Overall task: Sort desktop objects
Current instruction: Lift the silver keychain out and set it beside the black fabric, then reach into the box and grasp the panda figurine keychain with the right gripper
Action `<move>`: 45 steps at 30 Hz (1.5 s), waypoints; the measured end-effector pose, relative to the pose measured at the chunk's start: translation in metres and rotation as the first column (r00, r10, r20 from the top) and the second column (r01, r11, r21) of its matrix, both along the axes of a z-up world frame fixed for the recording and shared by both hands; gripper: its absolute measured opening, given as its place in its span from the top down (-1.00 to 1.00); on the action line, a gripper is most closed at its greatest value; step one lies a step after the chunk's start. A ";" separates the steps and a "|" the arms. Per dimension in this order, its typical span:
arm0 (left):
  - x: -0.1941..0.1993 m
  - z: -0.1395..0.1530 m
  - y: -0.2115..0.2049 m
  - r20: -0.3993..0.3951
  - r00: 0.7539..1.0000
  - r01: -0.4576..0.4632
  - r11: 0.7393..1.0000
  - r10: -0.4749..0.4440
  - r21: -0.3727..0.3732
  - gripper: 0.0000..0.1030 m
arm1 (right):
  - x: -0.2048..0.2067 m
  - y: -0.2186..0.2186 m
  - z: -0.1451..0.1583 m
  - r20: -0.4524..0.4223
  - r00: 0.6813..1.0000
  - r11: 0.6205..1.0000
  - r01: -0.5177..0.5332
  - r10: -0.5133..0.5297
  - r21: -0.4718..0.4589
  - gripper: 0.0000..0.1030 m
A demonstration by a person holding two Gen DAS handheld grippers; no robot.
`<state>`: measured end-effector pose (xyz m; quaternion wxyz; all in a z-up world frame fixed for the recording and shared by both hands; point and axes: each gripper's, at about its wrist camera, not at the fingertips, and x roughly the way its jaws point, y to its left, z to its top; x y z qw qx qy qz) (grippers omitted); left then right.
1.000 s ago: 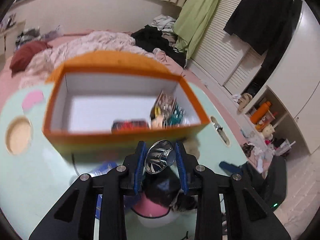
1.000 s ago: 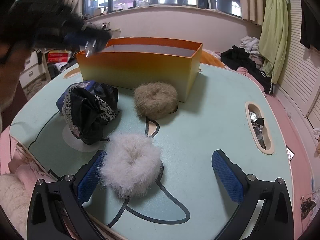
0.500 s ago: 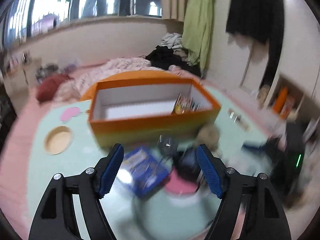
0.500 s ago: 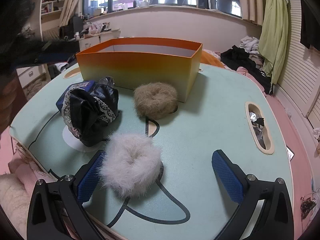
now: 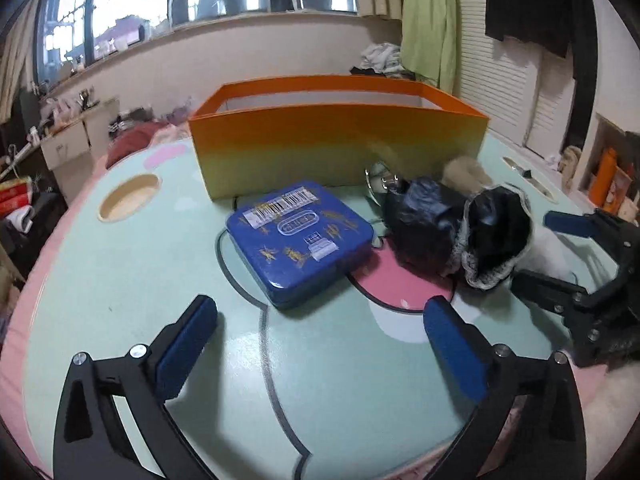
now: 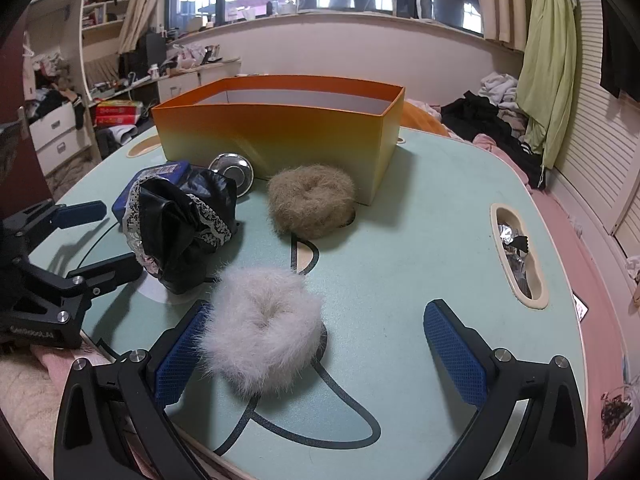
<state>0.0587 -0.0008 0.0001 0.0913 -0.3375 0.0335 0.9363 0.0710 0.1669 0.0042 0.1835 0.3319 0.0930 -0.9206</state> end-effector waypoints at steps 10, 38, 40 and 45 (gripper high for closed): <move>0.004 0.000 0.000 -0.005 1.000 0.002 1.000 -0.002 0.001 -0.99 | 0.003 0.008 0.017 0.006 0.998 0.994 -0.060 0.061 -0.087 -0.66; 0.005 0.003 0.007 -0.008 1.000 0.014 1.000 -0.014 -0.003 -0.99 | -0.233 -0.088 0.047 0.364 0.908 0.961 0.117 -0.206 0.250 -0.06; 0.005 0.003 0.006 -0.008 1.000 0.016 1.000 -0.016 -0.002 -0.99 | -0.232 -0.090 0.052 0.385 0.913 0.983 0.076 -0.136 0.167 -0.06; 0.005 0.003 0.007 -0.009 1.000 0.017 1.000 -0.017 -0.001 -0.99 | -0.237 -0.060 0.067 0.483 0.875 0.988 0.052 0.025 -0.146 0.35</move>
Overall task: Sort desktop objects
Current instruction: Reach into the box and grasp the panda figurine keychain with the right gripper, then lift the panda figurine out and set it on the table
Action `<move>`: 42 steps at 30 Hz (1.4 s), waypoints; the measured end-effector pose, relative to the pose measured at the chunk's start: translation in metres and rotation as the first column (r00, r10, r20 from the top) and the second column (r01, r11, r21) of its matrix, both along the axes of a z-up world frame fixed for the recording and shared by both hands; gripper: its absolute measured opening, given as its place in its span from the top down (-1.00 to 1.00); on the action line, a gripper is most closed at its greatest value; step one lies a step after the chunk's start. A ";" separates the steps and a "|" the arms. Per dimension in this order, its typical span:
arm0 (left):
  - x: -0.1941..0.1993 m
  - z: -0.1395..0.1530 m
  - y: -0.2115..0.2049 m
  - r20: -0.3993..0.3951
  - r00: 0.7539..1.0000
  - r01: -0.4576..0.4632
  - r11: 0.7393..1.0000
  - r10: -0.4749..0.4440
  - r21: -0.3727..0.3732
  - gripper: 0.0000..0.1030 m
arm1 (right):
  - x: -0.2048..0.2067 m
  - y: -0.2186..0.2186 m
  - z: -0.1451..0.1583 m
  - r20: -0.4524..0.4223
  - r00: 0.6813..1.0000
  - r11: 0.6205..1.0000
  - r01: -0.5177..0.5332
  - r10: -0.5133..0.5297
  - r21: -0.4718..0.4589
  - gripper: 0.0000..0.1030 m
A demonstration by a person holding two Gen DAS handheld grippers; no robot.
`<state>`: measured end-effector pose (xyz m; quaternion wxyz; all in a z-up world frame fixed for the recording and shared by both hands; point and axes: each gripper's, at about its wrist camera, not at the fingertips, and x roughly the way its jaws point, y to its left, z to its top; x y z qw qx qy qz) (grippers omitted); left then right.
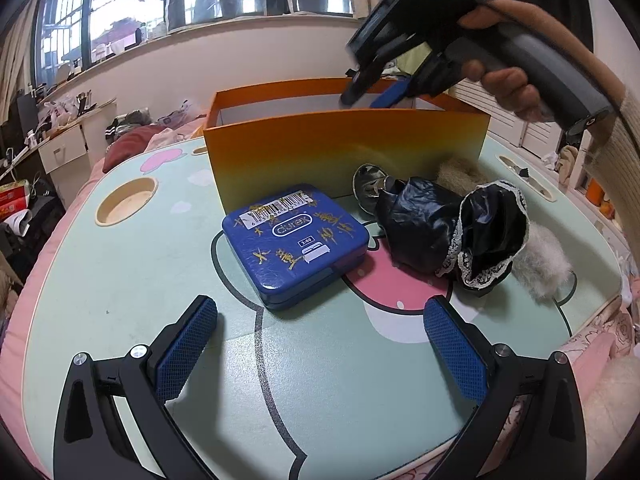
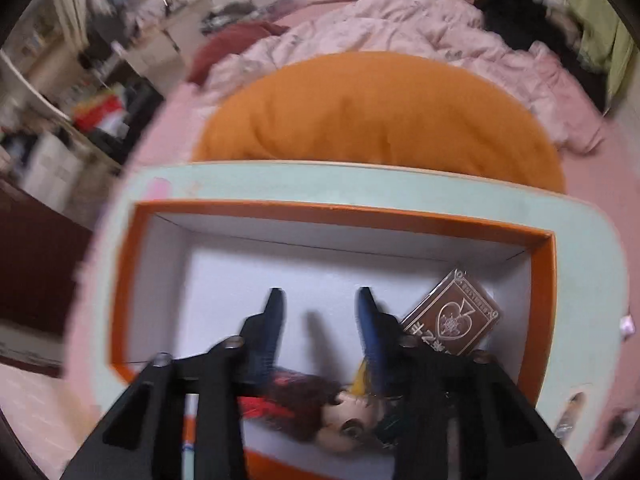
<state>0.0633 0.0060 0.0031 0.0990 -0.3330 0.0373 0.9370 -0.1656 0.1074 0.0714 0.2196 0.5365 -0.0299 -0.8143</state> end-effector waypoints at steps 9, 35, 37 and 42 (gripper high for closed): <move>0.000 0.000 0.001 0.000 1.000 -0.001 1.000 0.001 0.000 -0.99 | 0.010 0.012 0.021 -0.056 0.990 0.969 0.140 -0.132 0.205 0.34; -0.002 0.000 0.000 0.001 1.000 0.006 1.000 -0.006 -0.002 -0.99 | 0.023 -0.010 -0.016 0.057 0.997 0.938 -0.077 0.061 0.339 0.03; -0.002 0.000 0.000 -0.001 1.000 0.006 1.000 -0.006 -0.004 -0.99 | 0.026 -0.021 -0.020 -0.008 0.998 0.907 -0.047 0.055 0.418 0.26; -0.002 0.001 -0.001 0.000 1.000 0.006 1.000 -0.006 -0.001 -0.99 | 0.035 -0.035 -0.026 -0.072 0.993 0.893 -0.054 0.095 0.446 0.82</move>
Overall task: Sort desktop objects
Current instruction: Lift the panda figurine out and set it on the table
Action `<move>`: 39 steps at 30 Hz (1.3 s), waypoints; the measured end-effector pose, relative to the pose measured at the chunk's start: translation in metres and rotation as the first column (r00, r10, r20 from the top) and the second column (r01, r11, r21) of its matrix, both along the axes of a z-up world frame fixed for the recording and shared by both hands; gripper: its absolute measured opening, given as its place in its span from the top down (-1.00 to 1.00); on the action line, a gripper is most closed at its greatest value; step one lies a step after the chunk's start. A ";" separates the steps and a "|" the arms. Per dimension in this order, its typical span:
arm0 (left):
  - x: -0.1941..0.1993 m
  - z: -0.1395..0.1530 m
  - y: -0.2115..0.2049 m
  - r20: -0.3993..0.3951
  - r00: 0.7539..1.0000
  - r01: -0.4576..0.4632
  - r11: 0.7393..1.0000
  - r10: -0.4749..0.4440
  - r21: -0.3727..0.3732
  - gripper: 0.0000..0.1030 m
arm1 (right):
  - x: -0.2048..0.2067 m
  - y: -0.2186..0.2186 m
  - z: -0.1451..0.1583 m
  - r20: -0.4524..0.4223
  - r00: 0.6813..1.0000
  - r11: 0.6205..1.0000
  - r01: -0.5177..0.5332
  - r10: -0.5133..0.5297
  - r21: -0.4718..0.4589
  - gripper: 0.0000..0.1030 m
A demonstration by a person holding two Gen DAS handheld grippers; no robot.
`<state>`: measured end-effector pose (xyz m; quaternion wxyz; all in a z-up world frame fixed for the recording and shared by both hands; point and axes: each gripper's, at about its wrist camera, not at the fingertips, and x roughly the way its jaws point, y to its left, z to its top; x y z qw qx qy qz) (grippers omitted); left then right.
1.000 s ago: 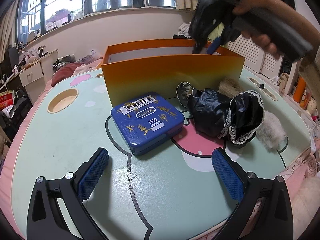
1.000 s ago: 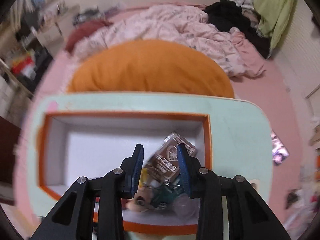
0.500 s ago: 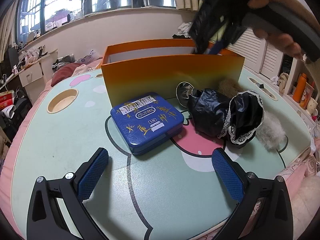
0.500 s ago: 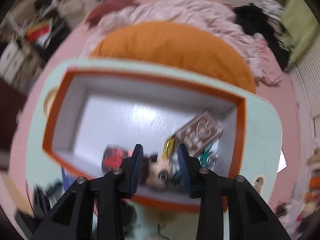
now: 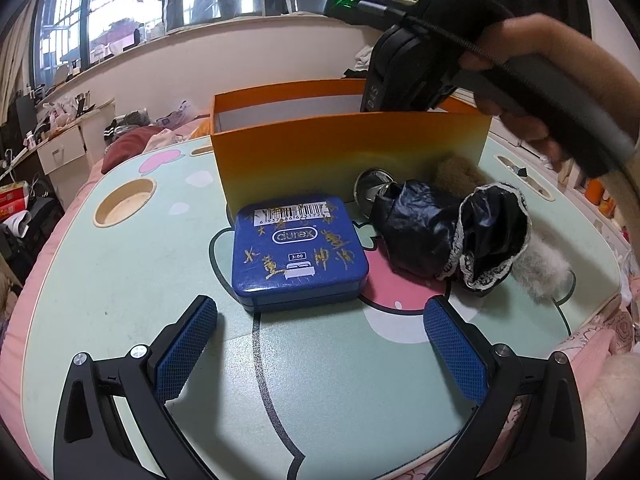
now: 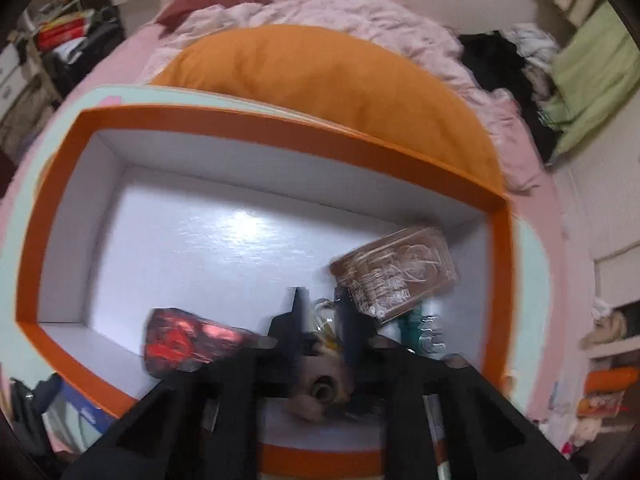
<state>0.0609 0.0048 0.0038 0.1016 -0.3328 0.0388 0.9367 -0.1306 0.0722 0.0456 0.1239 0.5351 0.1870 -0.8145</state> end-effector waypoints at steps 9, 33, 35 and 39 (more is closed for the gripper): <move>0.000 0.000 0.001 0.000 1.000 -0.001 1.000 0.001 0.001 -0.99 | -0.008 0.043 0.056 -0.106 0.991 0.950 0.040 -0.077 -0.309 0.93; -0.001 0.001 0.001 0.000 1.000 -0.002 1.000 0.002 0.001 -0.99 | 0.101 0.044 0.039 -0.091 0.987 0.845 -0.162 0.135 -0.510 0.86; -0.001 0.002 0.001 0.000 1.000 -0.002 1.000 0.002 0.001 -0.99 | 0.106 0.052 0.042 -0.138 0.984 0.809 -0.174 0.115 -0.562 0.55; -0.001 0.002 0.001 0.000 1.000 -0.003 1.000 0.003 0.001 -0.99 | 0.127 0.084 0.055 -0.270 0.963 0.783 -0.176 0.011 -0.597 -0.21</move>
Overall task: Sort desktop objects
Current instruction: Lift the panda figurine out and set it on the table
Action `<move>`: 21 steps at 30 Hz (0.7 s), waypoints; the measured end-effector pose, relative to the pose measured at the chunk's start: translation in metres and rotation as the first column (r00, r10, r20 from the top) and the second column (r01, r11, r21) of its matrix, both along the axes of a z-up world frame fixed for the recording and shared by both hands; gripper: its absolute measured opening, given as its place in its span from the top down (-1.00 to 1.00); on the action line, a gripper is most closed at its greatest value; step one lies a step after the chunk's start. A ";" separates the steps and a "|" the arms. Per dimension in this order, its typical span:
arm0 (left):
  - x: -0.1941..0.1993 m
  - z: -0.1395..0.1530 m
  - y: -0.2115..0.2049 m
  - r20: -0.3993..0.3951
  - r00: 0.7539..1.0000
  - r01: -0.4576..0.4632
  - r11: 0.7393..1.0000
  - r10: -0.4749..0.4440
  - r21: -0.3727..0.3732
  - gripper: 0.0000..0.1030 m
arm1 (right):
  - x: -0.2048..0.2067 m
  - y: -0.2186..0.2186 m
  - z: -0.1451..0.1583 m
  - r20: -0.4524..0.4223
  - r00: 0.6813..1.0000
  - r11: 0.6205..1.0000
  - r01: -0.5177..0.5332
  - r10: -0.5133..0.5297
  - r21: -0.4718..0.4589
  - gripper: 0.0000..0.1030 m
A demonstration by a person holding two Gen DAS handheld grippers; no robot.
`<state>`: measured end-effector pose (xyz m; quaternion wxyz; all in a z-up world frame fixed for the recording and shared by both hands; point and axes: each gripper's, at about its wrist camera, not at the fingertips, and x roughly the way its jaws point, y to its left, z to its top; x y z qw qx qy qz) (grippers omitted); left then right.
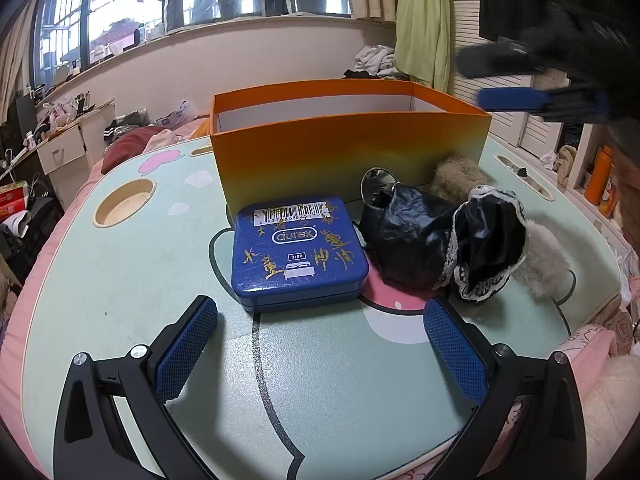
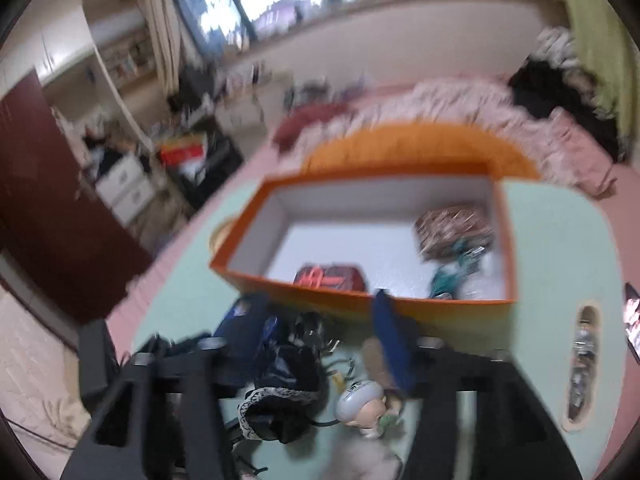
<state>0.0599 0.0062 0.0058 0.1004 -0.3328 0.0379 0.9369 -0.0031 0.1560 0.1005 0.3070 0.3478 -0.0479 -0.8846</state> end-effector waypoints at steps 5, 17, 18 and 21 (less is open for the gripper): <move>0.000 0.000 0.000 0.000 1.000 0.000 1.000 0.000 0.000 -0.99 | 0.039 0.026 -0.014 -0.077 0.997 0.995 0.039 -0.032 0.093 -0.22; 0.000 0.001 0.000 -0.001 1.000 -0.001 1.000 0.001 -0.003 -0.99 | 0.082 0.028 -0.085 -0.001 0.998 0.973 -0.054 0.055 0.226 0.63; 0.000 0.001 -0.001 -0.001 1.000 -0.001 1.000 0.001 -0.001 -0.99 | 0.078 0.023 -0.084 -0.003 0.998 0.973 -0.058 0.061 0.222 0.65; 0.000 0.000 0.001 -0.002 1.000 -0.001 1.000 0.001 0.000 -0.99 | 0.061 0.008 -0.083 -0.028 0.998 0.980 -0.057 0.063 0.192 0.71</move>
